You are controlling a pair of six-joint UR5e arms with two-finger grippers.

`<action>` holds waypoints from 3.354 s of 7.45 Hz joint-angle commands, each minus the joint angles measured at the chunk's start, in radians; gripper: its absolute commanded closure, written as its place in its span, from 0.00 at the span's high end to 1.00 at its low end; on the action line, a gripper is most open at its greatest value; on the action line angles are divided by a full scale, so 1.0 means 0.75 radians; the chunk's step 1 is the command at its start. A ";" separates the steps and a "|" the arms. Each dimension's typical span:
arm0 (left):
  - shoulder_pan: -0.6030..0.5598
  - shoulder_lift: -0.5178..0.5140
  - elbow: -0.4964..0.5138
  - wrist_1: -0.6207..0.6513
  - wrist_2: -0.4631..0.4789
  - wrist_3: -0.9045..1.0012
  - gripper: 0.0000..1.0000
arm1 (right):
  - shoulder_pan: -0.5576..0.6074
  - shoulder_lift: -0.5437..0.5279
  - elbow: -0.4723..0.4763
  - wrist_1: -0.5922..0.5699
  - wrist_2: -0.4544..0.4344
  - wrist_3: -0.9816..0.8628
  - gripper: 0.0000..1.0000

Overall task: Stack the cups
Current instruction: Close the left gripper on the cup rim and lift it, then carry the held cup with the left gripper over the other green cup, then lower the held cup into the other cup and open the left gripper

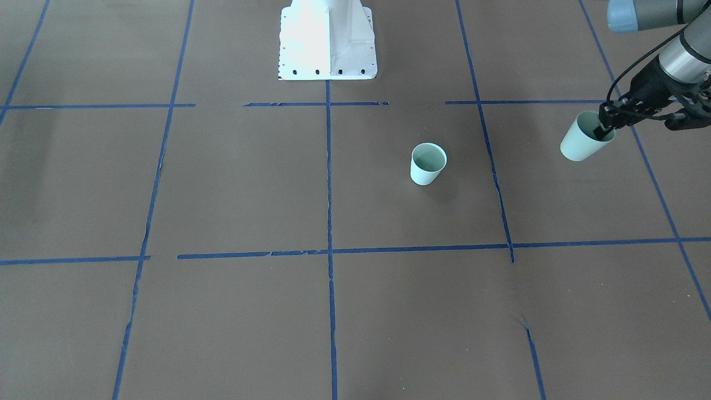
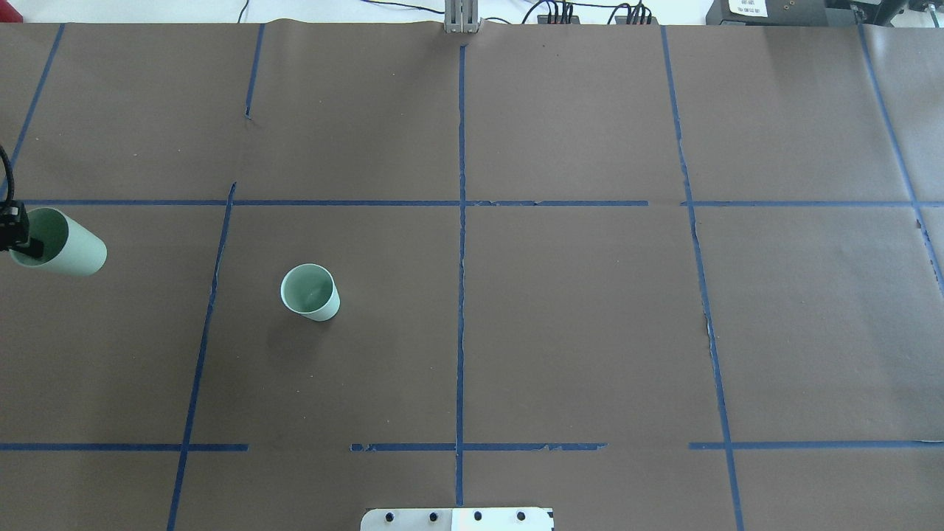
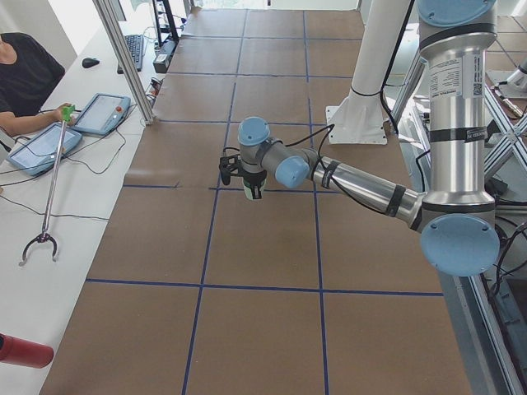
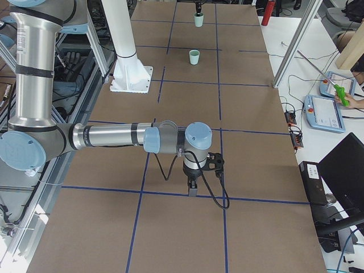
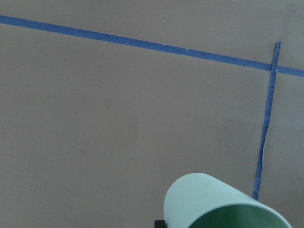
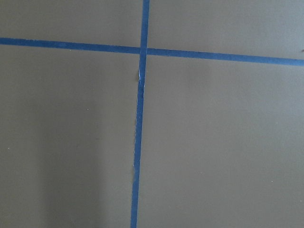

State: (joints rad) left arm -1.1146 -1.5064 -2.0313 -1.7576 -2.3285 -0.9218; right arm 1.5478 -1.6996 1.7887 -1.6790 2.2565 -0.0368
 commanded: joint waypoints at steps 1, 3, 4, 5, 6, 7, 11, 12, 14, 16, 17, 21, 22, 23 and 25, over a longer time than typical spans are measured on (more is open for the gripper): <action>0.078 -0.130 -0.063 0.102 0.000 -0.251 0.00 | 0.000 0.000 0.000 0.001 0.000 0.000 1.00; 0.250 -0.306 -0.045 0.104 0.014 -0.551 0.00 | 0.000 0.000 0.002 -0.001 0.000 0.000 1.00; 0.314 -0.390 -0.032 0.112 0.016 -0.668 0.00 | 0.000 0.000 0.002 -0.001 0.000 0.000 1.00; 0.367 -0.472 0.016 0.128 0.020 -0.736 0.00 | 0.000 0.000 0.000 0.001 0.000 0.000 1.00; 0.416 -0.503 0.043 0.128 0.077 -0.775 0.00 | 0.000 0.000 0.000 -0.001 0.000 0.000 1.00; 0.435 -0.517 0.060 0.128 0.112 -0.775 0.00 | 0.000 0.000 0.000 0.001 0.000 0.000 1.00; 0.466 -0.560 0.154 0.122 0.143 -0.769 0.00 | 0.000 0.000 0.002 0.001 0.000 0.000 1.00; 0.472 -0.560 0.164 0.120 0.143 -0.767 0.00 | 0.000 0.000 0.002 0.001 0.000 0.000 1.00; 0.472 -0.556 0.162 0.118 0.145 -0.765 0.00 | 0.000 0.000 0.000 0.001 0.000 0.000 1.00; 0.476 -0.556 0.158 0.118 0.143 -0.765 0.00 | 0.000 0.000 0.000 0.001 0.000 0.000 1.00; 0.486 -0.556 0.158 0.118 0.143 -0.765 0.00 | 0.000 0.000 0.000 0.001 0.000 0.000 1.00; 0.511 -0.554 0.148 0.118 0.145 -0.761 1.00 | 0.000 0.000 0.000 -0.001 0.000 0.000 1.00; 0.506 -0.554 0.138 0.120 0.145 -0.759 1.00 | 0.000 0.000 0.000 0.001 0.000 0.000 1.00; 0.502 -0.546 0.113 0.120 0.145 -0.759 1.00 | 0.000 0.000 0.000 0.001 0.000 0.000 1.00; 0.397 -0.544 0.084 0.130 0.143 -0.544 1.00 | 0.000 0.000 0.002 0.001 0.000 0.000 1.00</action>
State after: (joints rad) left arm -0.7636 -1.9156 -1.9561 -1.6644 -2.2200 -1.4476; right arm 1.5478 -1.6996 1.7894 -1.6782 2.2565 -0.0369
